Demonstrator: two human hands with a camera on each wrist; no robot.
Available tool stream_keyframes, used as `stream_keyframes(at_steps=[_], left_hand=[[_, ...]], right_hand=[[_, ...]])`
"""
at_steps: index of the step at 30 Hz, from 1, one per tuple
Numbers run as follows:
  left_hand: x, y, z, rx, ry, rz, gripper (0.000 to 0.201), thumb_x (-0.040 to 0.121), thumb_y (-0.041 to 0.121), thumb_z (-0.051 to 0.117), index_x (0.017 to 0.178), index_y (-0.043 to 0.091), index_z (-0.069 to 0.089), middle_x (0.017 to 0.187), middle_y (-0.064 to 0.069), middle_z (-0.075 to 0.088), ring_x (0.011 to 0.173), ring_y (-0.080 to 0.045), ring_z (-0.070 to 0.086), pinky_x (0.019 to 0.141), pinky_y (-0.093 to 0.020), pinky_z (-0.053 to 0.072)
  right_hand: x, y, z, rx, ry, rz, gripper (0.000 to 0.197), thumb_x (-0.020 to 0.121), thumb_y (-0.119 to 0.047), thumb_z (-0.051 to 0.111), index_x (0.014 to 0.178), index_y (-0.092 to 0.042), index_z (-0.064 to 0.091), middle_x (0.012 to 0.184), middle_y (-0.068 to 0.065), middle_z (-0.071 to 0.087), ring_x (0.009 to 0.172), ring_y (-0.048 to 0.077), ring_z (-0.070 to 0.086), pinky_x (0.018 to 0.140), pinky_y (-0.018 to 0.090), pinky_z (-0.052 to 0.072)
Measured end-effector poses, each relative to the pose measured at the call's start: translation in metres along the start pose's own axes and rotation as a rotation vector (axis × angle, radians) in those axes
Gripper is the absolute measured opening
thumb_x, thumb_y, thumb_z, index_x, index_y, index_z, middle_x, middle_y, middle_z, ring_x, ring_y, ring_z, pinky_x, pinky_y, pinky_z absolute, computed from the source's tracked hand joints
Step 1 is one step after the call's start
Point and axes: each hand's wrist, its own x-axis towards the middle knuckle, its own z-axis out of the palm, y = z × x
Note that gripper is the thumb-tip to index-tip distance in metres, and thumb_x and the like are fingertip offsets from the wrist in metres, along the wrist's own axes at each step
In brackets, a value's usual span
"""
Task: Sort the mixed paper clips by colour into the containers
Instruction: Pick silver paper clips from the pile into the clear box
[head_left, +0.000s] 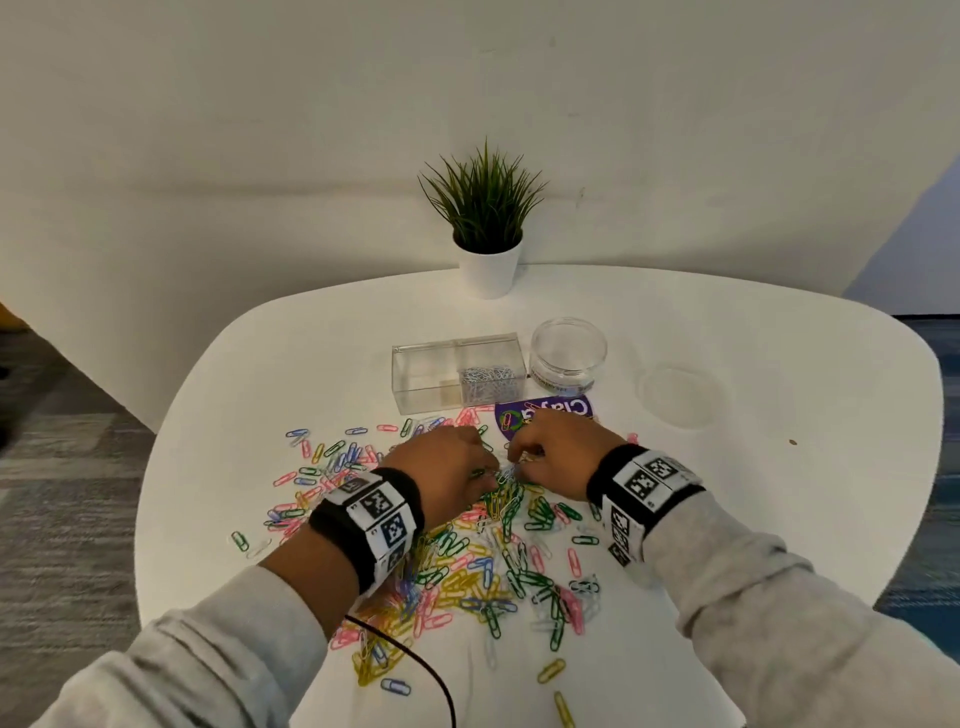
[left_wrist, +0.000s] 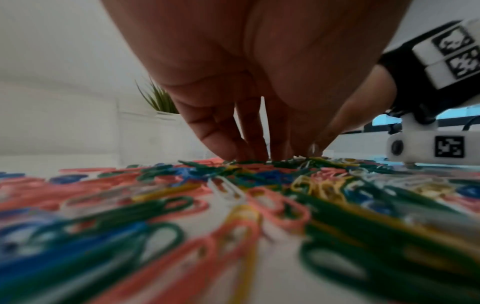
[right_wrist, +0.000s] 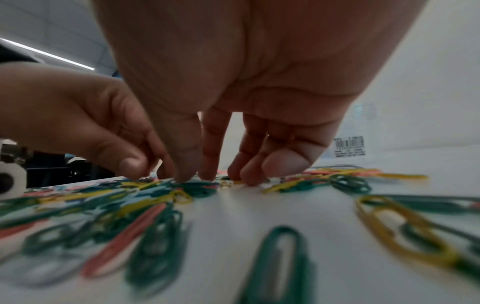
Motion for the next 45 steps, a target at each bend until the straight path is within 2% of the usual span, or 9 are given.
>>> stream_keyframes(at_steps=[6, 10, 15, 23, 28, 32, 37, 40, 45], left_hand=[[0.003, -0.005, 0.002, -0.033, 0.058, -0.095, 0.017, 0.093, 0.027, 0.057, 0.105, 0.025, 0.069, 0.108, 0.003, 0.058, 0.099, -0.02, 0.058, 0.081, -0.03, 0.047], [0.001, -0.008, 0.005, -0.061, 0.102, -0.133, 0.029, 0.09, 0.018, 0.054, 0.116, 0.023, 0.066, 0.111, 0.0, 0.06, 0.102, -0.022, 0.058, 0.085, -0.031, 0.048], [0.003, -0.006, 0.006, -0.069, 0.124, -0.124, 0.03, 0.098, 0.035, 0.053, 0.124, 0.027, 0.065, 0.115, 0.0, 0.059, 0.106, -0.021, 0.057, 0.089, -0.036, 0.049], [0.008, -0.007, 0.004, -0.05, 0.106, -0.107, 0.021, 0.094, 0.028, 0.057, 0.112, 0.027, 0.069, 0.108, 0.001, 0.059, 0.102, -0.023, 0.058, 0.085, -0.037, 0.049], [0.005, -0.005, 0.003, -0.109, 0.196, -0.1, 0.009, 0.09, 0.022, 0.061, 0.097, 0.021, 0.066, 0.099, 0.002, 0.058, 0.091, -0.021, 0.057, 0.078, -0.035, 0.049], [0.001, -0.004, 0.0, -0.146, 0.227, -0.14, 0.009, 0.092, 0.02, 0.057, 0.097, 0.02, 0.064, 0.094, 0.003, 0.062, 0.085, -0.02, 0.059, 0.075, -0.032, 0.048], [-0.002, -0.004, -0.003, -0.232, 0.216, -0.16, 0.032, 0.096, 0.017, 0.051, 0.125, 0.026, 0.058, 0.098, 0.006, 0.062, 0.086, -0.016, 0.057, 0.078, -0.029, 0.047], [-0.001, -0.005, -0.004, -0.216, 0.182, -0.159, 0.031, 0.097, 0.015, 0.046, 0.122, 0.024, 0.062, 0.107, 0.001, 0.059, 0.094, -0.021, 0.058, 0.083, -0.034, 0.048], [0.003, -0.005, -0.003, -0.2, 0.12, -0.207, 0.024, 0.097, 0.015, 0.044, 0.115, 0.02, 0.059, 0.108, -0.003, 0.063, 0.096, -0.025, 0.059, 0.079, -0.032, 0.044]], right_hand=[[0.001, 0.007, 0.007, 0.014, 0.037, 0.047, 0.022, 0.093, -0.025, 0.062, 0.113, -0.034, 0.067, 0.121, -0.003, 0.052, 0.111, 0.019, 0.056, 0.096, 0.033, 0.046], [0.003, 0.006, 0.009, 0.001, 0.073, 0.026, 0.032, 0.095, -0.016, 0.055, 0.12, -0.034, 0.065, 0.122, -0.001, 0.053, 0.112, 0.021, 0.056, 0.096, 0.035, 0.046], [0.002, -0.002, 0.009, -0.021, 0.042, -0.049, 0.028, 0.1, -0.029, 0.051, 0.125, -0.033, 0.063, 0.123, 0.001, 0.052, 0.113, 0.022, 0.054, 0.097, 0.035, 0.043], [0.005, 0.0, 0.011, -0.062, 0.058, -0.068, 0.009, 0.096, -0.028, 0.056, 0.099, -0.024, 0.063, 0.105, -0.001, 0.052, 0.092, 0.019, 0.055, 0.08, 0.031, 0.043], [0.0, 0.008, 0.005, 0.165, 0.242, -0.004, 0.002, 0.092, -0.021, 0.057, 0.09, -0.022, 0.058, 0.085, -0.006, 0.062, 0.074, 0.012, 0.059, 0.071, 0.029, 0.051], [0.004, 0.02, -0.004, 0.641, 0.377, 0.119, 0.018, 0.089, -0.01, 0.059, 0.097, -0.025, 0.064, 0.073, 0.002, 0.065, 0.061, 0.011, 0.061, 0.053, 0.022, 0.049], [0.018, 0.01, -0.01, 1.056, 0.165, 0.274, 0.022, 0.084, 0.005, 0.042, 0.079, -0.01, 0.058, 0.068, 0.007, 0.053, 0.05, 0.014, 0.047, 0.046, 0.025, 0.034], [0.027, 0.002, -0.007, 0.674, 0.102, 0.2, 0.01, 0.086, -0.008, 0.053, 0.079, -0.013, 0.057, 0.068, -0.001, 0.053, 0.057, 0.013, 0.046, 0.052, 0.023, 0.034], [0.032, 0.0, 0.0, 0.048, -0.002, 0.012, 0.017, 0.088, -0.016, 0.059, 0.1, -0.023, 0.069, 0.102, -0.006, 0.064, 0.094, 0.014, 0.059, 0.078, 0.024, 0.042]])
